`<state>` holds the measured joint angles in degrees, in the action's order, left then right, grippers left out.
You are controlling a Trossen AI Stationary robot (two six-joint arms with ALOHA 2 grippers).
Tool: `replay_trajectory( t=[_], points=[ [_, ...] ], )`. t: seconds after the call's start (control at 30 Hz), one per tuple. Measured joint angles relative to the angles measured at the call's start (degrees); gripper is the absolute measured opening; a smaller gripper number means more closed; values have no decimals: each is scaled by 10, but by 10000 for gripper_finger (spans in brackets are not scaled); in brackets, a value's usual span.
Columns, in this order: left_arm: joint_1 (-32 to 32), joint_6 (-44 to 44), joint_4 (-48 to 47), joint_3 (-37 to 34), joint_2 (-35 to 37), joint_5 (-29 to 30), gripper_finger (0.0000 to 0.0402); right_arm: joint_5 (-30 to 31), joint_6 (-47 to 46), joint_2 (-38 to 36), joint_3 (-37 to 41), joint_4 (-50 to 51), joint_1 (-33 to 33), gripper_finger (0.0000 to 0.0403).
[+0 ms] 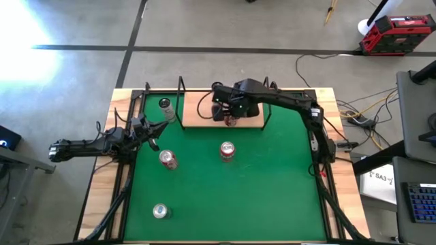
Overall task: Place canned beverage on shelf
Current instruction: Put the bottom red-white soda can on the shelf
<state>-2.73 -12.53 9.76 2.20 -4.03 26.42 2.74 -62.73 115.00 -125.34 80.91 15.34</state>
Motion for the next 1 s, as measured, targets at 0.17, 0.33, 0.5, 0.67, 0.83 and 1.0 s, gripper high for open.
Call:
replay_trajectory(
  t=[0.17,0.33,0.5,0.67,0.83,1.0],
  points=[
    [0,0,0,0,0,0,0,-41,29,2,0,25,36,400],
    [0,0,0,0,0,0,0,-77,58,14,0,32,62,400],
    [0,0,0,0,0,0,0,-77,73,24,0,19,65,400],
    [0,0,0,0,0,0,0,-73,81,39,0,3,65,400],
    [0,0,0,0,0,0,0,-73,71,55,0,-2,71,400],
    [0,0,0,0,0,0,0,-72,57,64,0,-11,77,399]
  ],
)
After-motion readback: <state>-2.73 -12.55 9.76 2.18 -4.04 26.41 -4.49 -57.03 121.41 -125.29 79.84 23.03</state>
